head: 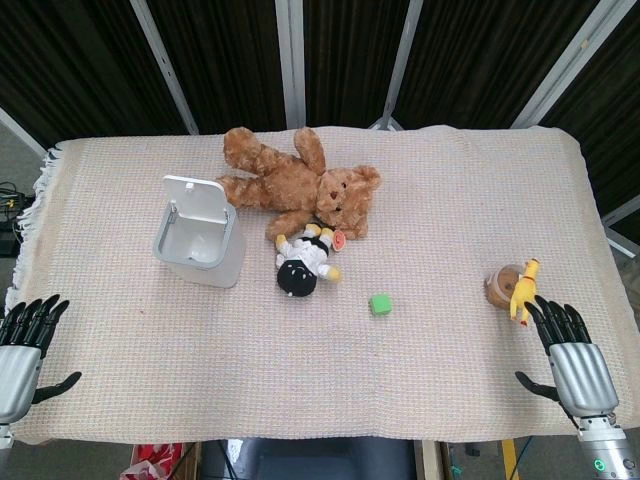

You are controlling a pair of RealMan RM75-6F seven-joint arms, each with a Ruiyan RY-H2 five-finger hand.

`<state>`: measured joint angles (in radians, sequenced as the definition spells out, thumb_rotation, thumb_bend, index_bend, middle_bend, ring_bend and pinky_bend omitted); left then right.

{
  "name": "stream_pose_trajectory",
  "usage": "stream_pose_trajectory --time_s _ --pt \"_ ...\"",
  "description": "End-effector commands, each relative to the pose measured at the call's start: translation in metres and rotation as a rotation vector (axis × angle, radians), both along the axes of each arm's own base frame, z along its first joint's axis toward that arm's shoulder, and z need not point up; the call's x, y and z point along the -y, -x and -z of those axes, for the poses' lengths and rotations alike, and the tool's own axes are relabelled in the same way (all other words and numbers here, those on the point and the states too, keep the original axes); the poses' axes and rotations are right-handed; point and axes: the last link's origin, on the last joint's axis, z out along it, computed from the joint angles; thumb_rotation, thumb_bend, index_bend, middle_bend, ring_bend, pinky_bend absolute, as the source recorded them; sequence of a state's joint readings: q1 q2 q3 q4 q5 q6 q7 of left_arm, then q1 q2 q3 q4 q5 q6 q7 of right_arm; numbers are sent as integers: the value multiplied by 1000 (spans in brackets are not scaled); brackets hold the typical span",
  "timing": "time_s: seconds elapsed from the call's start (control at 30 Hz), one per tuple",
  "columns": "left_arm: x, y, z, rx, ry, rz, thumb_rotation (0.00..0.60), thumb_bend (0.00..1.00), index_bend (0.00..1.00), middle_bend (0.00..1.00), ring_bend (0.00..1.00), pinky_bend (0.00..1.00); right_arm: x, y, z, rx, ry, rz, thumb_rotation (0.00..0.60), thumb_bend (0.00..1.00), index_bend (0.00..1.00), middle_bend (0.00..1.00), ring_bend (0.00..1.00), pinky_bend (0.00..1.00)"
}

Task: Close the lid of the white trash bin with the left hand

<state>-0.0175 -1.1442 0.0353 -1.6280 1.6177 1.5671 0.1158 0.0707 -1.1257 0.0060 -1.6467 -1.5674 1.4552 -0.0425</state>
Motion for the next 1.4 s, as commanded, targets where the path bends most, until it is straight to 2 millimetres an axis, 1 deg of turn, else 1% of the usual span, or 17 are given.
stream_pose_trajectory --time_s 0.03,0.57,0.6,0.63,0.7,0.73,0.77,0.83,0.87,0.9,0.93,0.97,1.03,1.1,1.13,1.3,1.4 --pt "0 0 0 0 0 -1 600 34 0 0 0 0 0 0 0 1 -1 0 600 192 0 0 0 0" --pt "-2 -1 -2 1 5 3 600 46 0 0 0 0 0 0 -1 10 10 5 600 192 0 0 0 0" --pt "-3 -2 -3 4 1 3 600 70 0 0 0 9 1 0 -2 14 11 5 600 192 0 0 0 0" --pt "-3 -3 -4 7 -3 3 600 118 0 0 0 44 1 0 -2 16 13 4 600 192 0 0 0 0" --pt "-7 -7 -9 30 -29 14 600 231 0 6 34 168 0 -1 -3 17 16 0 600 192 0 0 0 0" --pt "-10 -10 -11 40 -44 23 600 298 0 39 105 271 0 -1 -3 18 17 -2 600 192 0 0 0 0" --pt "-14 -13 -15 46 -68 36 600 355 0 100 209 377 0 -1 -3 21 18 -3 600 192 0 0 0 0" --pt "-24 -20 -21 48 -102 63 600 427 0 206 370 528 0 -1 -2 26 18 -3 600 192 0 0 0 0" --pt "-30 -24 -23 48 -115 75 600 452 0 241 444 600 0 -1 -2 29 17 -2 600 191 0 0 0 0" --pt "-38 -29 -26 45 -125 88 600 463 0 261 489 643 1 -1 -2 33 18 0 600 191 0 0 0 0" --pt "-47 -34 -28 39 -131 99 600 469 0 325 556 702 1 -1 -3 36 19 3 600 191 0 0 0 0" --pt "-53 -37 -30 35 -132 104 600 470 0 428 612 752 2 -1 -3 39 19 5 600 191 0 0 0 0" --pt "-71 -49 -33 33 -131 113 600 471 0 607 673 807 3 -1 -2 43 19 10 600 191 0 0 0 0" --pt "-90 -61 -35 35 -118 116 600 471 0 711 724 836 3 -2 -2 46 16 13 600 191 0 0 0 0" --pt "-95 -65 -36 39 -112 113 600 471 0 756 753 847 3 -2 -1 47 16 13 600 191 0 0 0 0" --pt "-145 -100 -41 65 -71 99 600 486 0 879 848 893 4 -2 -1 57 14 19 600 192 0 0 0 0" --pt "-169 -117 -42 70 -45 88 600 502 0 935 891 924 5 -2 -1 66 13 24 600 192 0 0 0 0"
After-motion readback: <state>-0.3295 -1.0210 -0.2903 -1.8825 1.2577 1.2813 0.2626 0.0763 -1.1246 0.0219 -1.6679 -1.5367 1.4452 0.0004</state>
